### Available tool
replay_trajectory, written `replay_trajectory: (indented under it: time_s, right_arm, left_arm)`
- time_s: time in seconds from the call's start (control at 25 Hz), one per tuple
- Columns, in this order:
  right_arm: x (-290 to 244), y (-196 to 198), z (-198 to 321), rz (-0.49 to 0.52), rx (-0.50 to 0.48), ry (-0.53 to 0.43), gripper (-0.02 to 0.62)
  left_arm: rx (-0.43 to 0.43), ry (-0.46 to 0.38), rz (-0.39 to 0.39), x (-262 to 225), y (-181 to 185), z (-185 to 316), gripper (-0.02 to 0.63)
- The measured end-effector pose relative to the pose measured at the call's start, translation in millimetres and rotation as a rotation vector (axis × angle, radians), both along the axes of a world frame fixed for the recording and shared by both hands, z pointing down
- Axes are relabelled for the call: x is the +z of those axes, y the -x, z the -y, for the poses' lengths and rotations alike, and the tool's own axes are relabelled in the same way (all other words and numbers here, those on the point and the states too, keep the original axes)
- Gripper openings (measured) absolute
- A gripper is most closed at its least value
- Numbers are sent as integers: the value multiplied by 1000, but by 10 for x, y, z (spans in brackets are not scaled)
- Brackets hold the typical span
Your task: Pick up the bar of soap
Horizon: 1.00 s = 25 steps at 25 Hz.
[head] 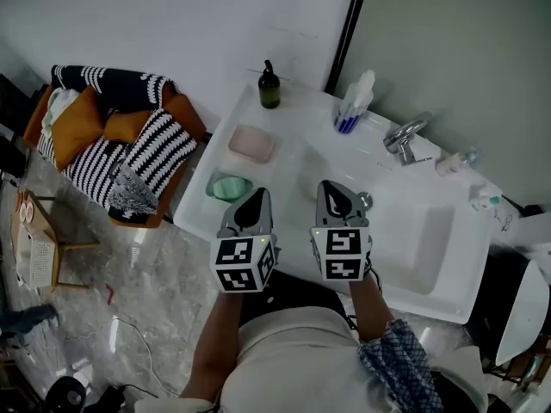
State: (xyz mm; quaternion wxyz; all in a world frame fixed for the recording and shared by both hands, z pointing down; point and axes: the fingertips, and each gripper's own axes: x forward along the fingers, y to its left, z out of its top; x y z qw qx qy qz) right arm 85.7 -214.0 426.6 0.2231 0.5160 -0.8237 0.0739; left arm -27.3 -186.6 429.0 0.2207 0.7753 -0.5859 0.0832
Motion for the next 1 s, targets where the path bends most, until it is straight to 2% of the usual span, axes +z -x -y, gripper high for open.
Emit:
replay_trajectory:
  time_s: [0.4, 1.0]
  right_arm:
    - [-5, 88, -17, -25, -29, 2, 15]
    - [35, 271, -16, -27, -93, 8, 15]
  left_arm:
    - [52, -23, -4, -65, -78, 15, 5]
    - [21, -4, -19, 26, 26, -19, 6]
